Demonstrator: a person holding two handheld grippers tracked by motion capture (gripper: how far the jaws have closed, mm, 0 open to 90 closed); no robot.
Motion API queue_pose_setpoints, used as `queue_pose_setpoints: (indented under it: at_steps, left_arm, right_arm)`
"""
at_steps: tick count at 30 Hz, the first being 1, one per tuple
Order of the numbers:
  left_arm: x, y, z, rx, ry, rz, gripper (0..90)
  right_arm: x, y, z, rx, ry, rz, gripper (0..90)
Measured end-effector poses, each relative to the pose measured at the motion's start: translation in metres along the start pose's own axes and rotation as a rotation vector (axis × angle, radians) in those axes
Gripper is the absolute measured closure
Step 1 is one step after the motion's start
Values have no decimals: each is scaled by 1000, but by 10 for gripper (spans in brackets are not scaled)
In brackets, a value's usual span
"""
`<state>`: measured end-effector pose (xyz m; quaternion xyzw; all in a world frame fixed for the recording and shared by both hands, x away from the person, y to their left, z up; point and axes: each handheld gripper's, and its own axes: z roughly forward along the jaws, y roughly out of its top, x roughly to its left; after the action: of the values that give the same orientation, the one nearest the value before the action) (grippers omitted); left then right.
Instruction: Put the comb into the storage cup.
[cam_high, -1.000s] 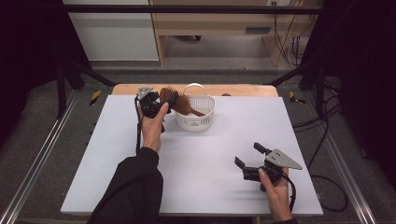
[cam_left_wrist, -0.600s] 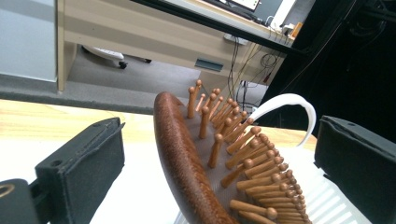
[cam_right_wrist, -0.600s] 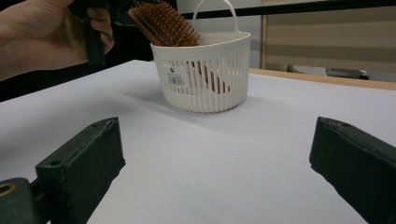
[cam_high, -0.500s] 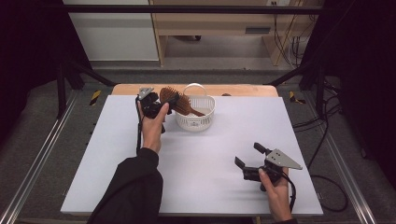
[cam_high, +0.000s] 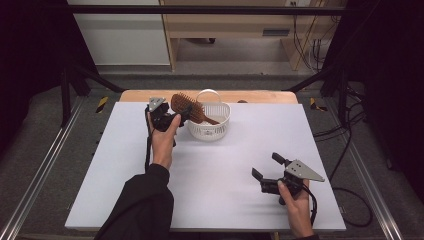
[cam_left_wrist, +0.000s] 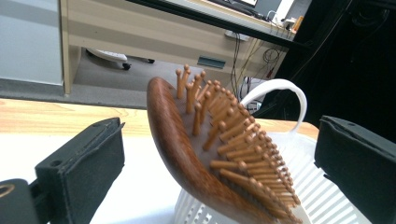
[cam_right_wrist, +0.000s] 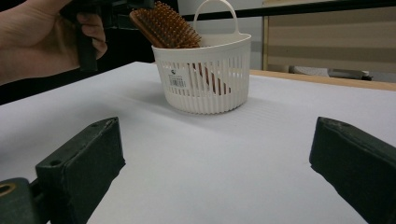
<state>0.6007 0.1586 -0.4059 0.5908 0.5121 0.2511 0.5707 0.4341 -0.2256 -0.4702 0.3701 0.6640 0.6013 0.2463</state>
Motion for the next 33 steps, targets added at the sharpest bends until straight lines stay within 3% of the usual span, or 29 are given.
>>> queue_pose_setpoints:
  at_steps: [15,24,27,28,33]
  left_arm:
    - [-4,6,-9,-35,18,38,22]
    - [-8,8,-16,-51,-4,65,19]
    - [-10,7,-22,-52,-7,71,19]
    - [-11,4,-25,-38,-7,96,19]
    - [-12,1,-36,-46,-14,103,19]
  right_arm:
    - [-1,-1,2,8,-3,4,36]
    - [-3,-1,0,7,0,-2,36]
    - [-3,0,0,3,-2,1,37]
    - [-2,0,0,1,-2,5,36]
    - [2,1,1,-4,0,7,34]
